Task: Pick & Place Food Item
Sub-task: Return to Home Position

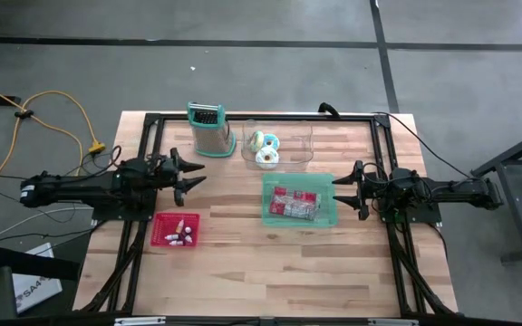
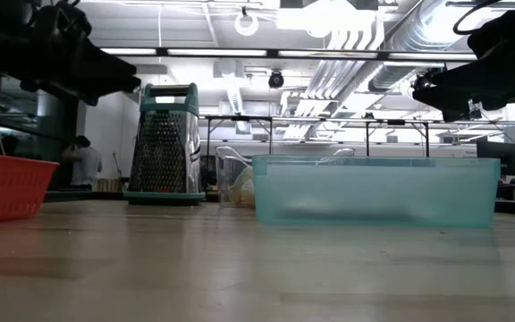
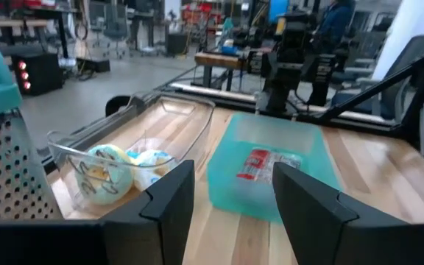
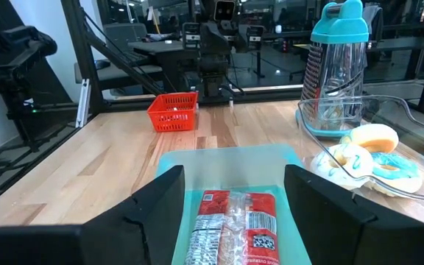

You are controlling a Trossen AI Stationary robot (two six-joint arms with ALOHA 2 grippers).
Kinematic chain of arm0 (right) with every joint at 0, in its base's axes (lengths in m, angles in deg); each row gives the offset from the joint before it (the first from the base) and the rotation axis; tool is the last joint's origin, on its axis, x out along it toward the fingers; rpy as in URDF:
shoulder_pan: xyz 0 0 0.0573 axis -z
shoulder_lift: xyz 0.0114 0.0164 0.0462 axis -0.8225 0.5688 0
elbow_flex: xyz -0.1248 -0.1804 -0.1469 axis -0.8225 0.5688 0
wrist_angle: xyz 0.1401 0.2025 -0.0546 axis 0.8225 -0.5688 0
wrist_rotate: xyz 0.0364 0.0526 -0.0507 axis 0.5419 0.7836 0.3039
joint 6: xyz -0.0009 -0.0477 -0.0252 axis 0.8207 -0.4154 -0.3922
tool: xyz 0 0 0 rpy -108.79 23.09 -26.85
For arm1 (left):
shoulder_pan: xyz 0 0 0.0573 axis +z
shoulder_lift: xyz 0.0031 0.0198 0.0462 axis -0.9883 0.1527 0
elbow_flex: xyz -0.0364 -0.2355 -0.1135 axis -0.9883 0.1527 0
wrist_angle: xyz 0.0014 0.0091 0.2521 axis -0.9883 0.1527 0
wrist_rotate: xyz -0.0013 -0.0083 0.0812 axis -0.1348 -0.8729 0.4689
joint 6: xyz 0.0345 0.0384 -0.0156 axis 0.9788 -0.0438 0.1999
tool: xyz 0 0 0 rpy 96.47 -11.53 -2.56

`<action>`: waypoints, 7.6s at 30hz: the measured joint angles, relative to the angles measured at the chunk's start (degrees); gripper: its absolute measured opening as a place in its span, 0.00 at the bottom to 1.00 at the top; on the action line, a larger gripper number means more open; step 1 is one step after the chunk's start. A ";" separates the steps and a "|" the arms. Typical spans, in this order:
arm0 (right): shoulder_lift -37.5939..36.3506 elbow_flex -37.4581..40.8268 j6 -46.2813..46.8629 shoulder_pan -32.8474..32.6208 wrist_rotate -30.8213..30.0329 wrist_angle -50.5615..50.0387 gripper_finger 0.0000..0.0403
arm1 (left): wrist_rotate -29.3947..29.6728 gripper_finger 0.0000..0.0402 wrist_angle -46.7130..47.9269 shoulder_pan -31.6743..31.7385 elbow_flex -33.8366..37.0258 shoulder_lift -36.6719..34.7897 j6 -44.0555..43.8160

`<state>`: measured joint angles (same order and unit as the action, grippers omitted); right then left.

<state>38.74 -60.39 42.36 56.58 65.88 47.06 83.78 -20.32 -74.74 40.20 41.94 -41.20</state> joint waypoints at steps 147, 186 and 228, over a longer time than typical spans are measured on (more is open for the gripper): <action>0.67 -0.01 0.63 0.01 0.02 -0.17 0.55 | -4.21 0.45 7.65 -2.10 7.67 -15.26 -3.93; 6.38 -0.01 1.81 0.01 0.02 -0.31 0.55 | -4.23 0.45 7.65 -2.10 7.67 -15.26 -3.92; 6.38 -0.01 1.73 0.00 0.01 -0.20 0.55 | -4.23 0.45 7.67 -2.54 7.67 -15.24 -3.91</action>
<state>45.12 -60.41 44.08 56.58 65.88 46.86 79.55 -12.64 -77.27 47.87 26.71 -45.11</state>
